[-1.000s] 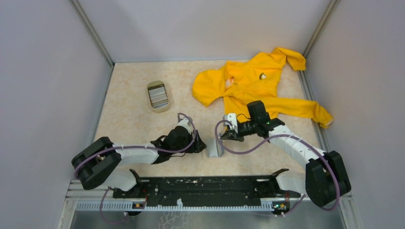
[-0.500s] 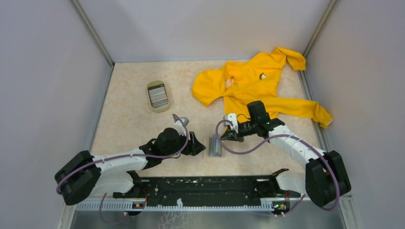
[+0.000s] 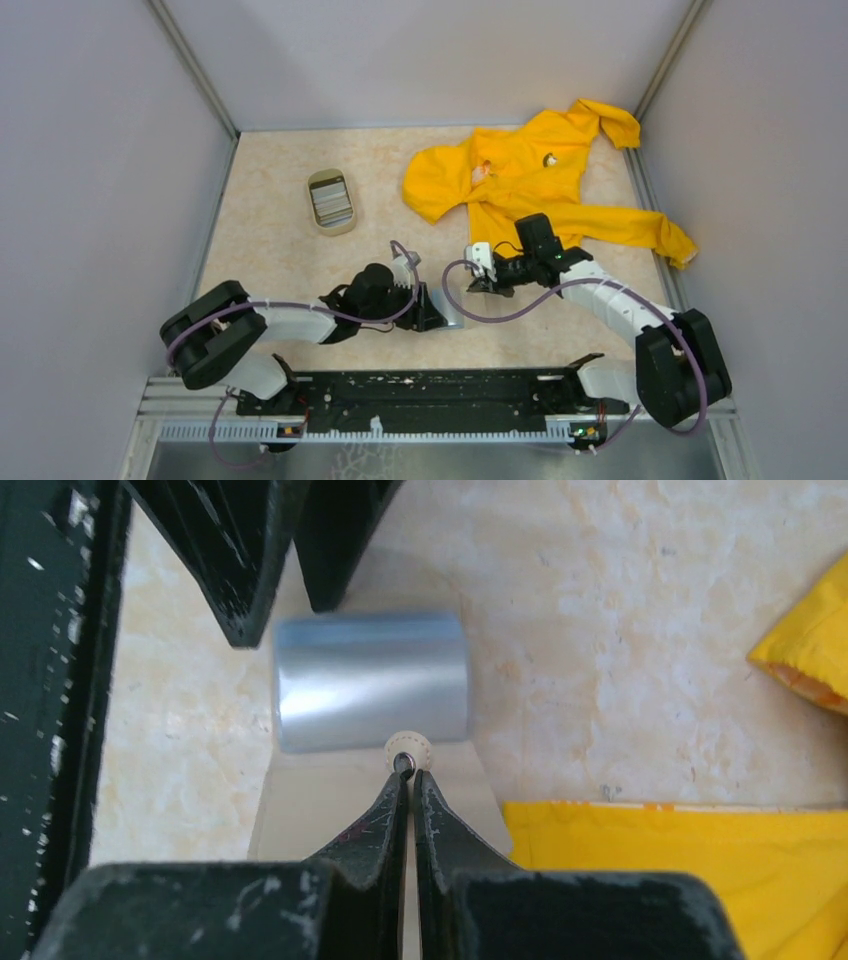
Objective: Put the credit cards into the card holder
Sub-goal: Open the card holder at the center of the board, then turn over the card slot in the card holder.
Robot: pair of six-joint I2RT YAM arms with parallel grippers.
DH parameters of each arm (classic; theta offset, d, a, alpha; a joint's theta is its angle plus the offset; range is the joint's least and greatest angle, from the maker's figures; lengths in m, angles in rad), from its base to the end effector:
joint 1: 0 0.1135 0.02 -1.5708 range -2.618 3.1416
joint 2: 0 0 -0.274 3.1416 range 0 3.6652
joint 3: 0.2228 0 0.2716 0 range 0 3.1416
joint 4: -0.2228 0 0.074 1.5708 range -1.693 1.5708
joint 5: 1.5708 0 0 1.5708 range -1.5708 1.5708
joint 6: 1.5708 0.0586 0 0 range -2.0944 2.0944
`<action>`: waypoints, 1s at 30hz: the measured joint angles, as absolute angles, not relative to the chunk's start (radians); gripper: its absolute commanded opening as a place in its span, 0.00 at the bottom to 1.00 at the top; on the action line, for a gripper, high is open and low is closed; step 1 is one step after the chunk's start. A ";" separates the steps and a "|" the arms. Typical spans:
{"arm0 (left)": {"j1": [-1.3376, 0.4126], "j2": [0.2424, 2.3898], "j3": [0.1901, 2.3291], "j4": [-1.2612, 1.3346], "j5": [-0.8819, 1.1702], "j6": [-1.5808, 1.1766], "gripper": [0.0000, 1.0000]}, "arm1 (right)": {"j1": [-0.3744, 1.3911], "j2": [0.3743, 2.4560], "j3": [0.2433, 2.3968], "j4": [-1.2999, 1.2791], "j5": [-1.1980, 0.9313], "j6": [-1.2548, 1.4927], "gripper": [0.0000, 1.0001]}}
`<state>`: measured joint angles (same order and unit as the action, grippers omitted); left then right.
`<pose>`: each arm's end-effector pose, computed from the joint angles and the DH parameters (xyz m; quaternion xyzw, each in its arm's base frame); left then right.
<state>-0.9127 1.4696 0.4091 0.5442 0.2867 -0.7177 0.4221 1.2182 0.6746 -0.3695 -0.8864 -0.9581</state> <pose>0.1626 -0.2374 0.1200 0.1548 0.8443 -0.4471 0.2516 0.2104 0.1442 0.1971 -0.6511 0.5712 0.3141 0.3888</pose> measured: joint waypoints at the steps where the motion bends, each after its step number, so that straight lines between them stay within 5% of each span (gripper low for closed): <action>1: -0.913 1.466 0.414 0.535 0.280 -0.714 0.62 | 0.422 1.224 0.675 -0.380 -0.857 -0.974 0.00; 7: -0.913 1.388 0.418 0.453 0.189 -0.688 0.43 | 0.422 1.264 0.678 -0.487 -0.694 -1.075 0.07; 22: -0.913 1.377 0.418 0.356 0.105 -0.680 0.56 | 0.422 1.412 0.768 -0.693 -0.609 -1.124 0.22; 30: -0.913 1.385 0.419 0.317 0.096 -0.678 0.46 | 0.419 1.396 0.828 -0.715 -0.695 -1.057 0.30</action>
<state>-0.9127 1.3853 0.4191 0.3168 0.0959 -0.6777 0.4194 1.3956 0.8284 -0.7151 -0.6949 -1.0573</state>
